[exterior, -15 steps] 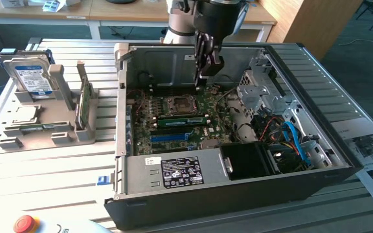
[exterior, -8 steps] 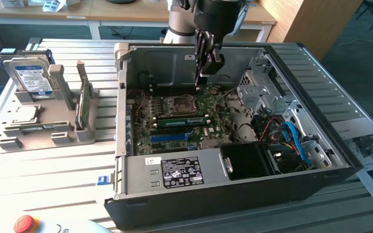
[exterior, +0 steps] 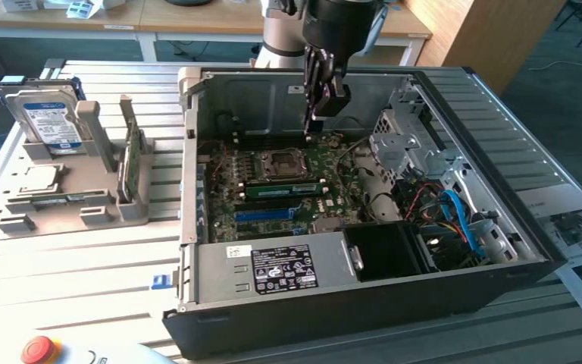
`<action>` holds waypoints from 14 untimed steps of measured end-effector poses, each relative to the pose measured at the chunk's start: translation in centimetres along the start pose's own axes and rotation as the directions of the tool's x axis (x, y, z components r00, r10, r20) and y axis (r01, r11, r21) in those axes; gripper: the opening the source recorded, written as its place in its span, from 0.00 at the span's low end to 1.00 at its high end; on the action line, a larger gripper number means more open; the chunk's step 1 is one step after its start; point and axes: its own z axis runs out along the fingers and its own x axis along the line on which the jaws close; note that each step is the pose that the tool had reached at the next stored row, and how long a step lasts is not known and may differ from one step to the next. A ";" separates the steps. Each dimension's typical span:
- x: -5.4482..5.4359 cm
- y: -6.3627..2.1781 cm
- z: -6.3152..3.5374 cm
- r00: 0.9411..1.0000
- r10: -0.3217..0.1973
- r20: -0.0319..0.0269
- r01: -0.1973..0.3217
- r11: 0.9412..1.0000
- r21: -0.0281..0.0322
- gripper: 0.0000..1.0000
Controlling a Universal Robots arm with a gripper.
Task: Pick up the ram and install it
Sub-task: 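Press down the ram until it locks into place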
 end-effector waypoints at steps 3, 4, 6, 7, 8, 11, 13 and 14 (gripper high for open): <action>0.0 0.00 0.00 1.000 0.000 0.000 0.000 1.000 0.000 0.23; 0.0 0.00 0.00 1.000 0.000 0.000 0.000 1.000 0.000 0.17; 0.0 0.00 0.00 1.000 0.000 0.000 0.000 1.000 0.000 0.11; 0.0 0.00 0.00 1.000 0.000 0.000 0.000 1.000 0.000 0.10; 0.0 0.00 0.00 1.000 0.000 0.000 0.000 1.000 0.000 0.10; 0.0 0.00 0.00 1.000 0.000 0.000 0.000 1.000 0.000 0.10; 0.0 0.00 0.00 1.000 0.000 0.000 0.000 1.000 0.000 0.10; 0.0 0.00 0.00 1.000 0.000 0.000 0.000 1.000 0.000 0.10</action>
